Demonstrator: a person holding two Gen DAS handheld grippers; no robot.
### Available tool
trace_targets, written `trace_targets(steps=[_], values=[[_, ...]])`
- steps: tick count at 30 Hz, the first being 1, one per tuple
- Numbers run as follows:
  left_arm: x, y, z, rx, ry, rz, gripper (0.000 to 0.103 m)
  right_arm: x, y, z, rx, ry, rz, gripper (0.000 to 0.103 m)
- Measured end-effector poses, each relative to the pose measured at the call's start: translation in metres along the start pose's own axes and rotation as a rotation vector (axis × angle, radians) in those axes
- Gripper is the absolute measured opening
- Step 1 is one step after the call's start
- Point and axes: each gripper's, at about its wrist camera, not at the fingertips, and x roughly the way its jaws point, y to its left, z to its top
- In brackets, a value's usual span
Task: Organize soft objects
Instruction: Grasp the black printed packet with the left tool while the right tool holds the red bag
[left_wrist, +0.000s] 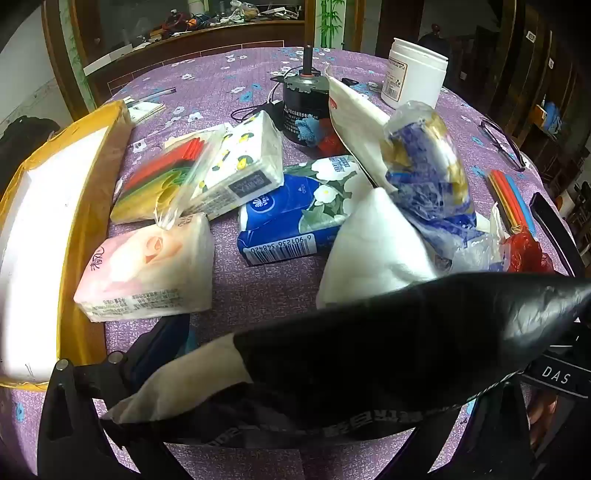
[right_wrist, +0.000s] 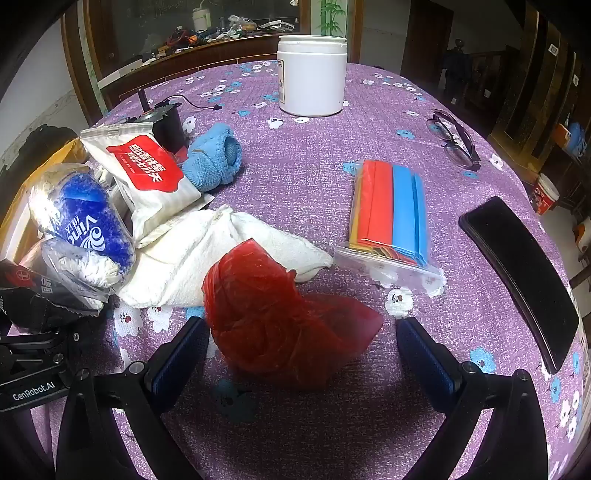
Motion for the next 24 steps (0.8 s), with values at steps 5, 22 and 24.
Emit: trace_targets(steps=[5,22,24], values=[[0.0,0.0,0.0,-0.001,0.0,-0.002,0.103,0.0,0.0,0.0,0.001,-0.005,0.001,0.103],[0.0,0.0,0.0,-0.001,-0.001,-0.002,0.103,-0.03,-0.025,-0.007,-0.149,0.031,0.244,0.101],[0.0,0.0,0.0,-0.001,-0.001,-0.002,0.103,-0.042,-0.029,-0.011,-0.152,-0.016,0.26,0.096]])
